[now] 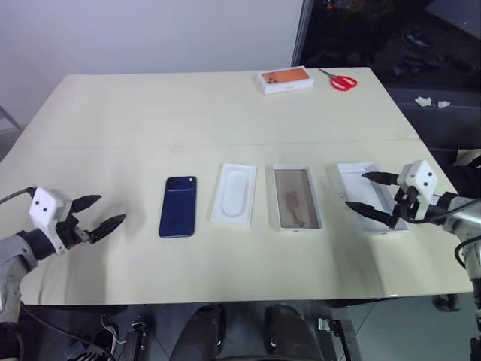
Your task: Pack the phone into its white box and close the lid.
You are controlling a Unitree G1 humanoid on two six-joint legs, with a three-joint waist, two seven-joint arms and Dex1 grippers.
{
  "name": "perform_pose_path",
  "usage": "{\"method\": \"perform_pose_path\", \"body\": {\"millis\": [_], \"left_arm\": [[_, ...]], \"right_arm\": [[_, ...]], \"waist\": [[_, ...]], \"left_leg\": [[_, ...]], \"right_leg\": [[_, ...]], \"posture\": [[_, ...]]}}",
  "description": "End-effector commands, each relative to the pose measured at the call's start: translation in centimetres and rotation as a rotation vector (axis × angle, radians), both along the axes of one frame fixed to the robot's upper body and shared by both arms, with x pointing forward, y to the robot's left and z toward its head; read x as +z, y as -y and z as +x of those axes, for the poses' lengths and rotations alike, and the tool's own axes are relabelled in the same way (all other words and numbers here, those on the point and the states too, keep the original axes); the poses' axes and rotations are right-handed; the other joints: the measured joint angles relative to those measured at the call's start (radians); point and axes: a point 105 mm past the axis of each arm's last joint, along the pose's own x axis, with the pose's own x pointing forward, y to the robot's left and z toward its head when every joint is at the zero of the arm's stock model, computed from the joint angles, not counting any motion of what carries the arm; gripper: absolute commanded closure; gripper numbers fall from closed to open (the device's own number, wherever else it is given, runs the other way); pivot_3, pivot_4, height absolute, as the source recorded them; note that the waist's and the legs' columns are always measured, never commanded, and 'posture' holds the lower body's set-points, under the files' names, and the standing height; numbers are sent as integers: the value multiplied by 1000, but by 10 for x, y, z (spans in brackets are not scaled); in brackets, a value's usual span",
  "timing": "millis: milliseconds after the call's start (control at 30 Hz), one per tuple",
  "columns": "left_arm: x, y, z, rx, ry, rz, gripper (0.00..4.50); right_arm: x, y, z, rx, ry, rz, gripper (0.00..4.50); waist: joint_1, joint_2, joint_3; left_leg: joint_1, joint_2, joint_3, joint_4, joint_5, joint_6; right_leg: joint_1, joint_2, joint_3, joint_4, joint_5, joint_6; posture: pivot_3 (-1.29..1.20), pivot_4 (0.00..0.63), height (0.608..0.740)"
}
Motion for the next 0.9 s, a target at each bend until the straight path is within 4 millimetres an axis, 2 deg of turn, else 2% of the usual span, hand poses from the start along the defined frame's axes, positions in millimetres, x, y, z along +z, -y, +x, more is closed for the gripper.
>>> {"method": "perform_pose_path", "body": {"millis": [33,100,300,433,533,633,700,800,900], "left_arm": [[12,10,6,2,14,-53,21],[11,16,8,7,-10,-52,21],[28,39,19,-7,-14,-143,21],[31,65,32,-33,-49,-203,21],[26,99,41,-96,-94,-239,21],[5,134,59,-66,-213,-292,21],[-1,148,63,-61,-280,-359,21],[-6,189,58,-153,-352,-392,21],[-8,204,59,-175,-385,-420,21]], "right_arm": [[14,-11,4,34,55,-7,0],[15,-14,6,43,62,-14,0],[16,-22,8,81,77,-57,0],[25,-47,9,168,110,-83,0],[29,-68,10,234,143,-105,0],[37,-84,15,261,172,-74,0],[37,-87,15,267,173,-67,0],[33,-88,16,263,169,-72,0],[31,-87,15,263,168,-79,0]], "waist": [[0,0,0],[0,0,0],[2,0,0],[1,0,0],[0,0,0],[2,0,0],[3,-1,0],[3,-2,0],[3,-1,0]], "left_leg": [[0,0,0,0,0,0],[0,0,0,0,0,0],[0,0,0,1,0,0],[0,0,0,1,0,0],[0,0,0,1,0,0],[0,-1,0,2,0,0],[0,-1,-1,3,0,0],[-1,-2,-1,3,0,0],[-1,-2,-1,4,0,0]], "right_leg": [[0,0,0,0,0,0],[0,0,0,0,0,0],[0,0,0,0,0,0],[0,0,0,1,0,0],[0,1,0,1,0,0],[0,1,0,1,0,0],[0,1,-1,2,0,1],[0,1,-1,2,0,1],[0,1,-1,2,0,1]], "posture": [[0,150,740],[0,150,740],[0,150,740],[0,150,740],[0,150,740],[0,150,740],[0,150,740],[0,150,740],[0,150,740]]}}
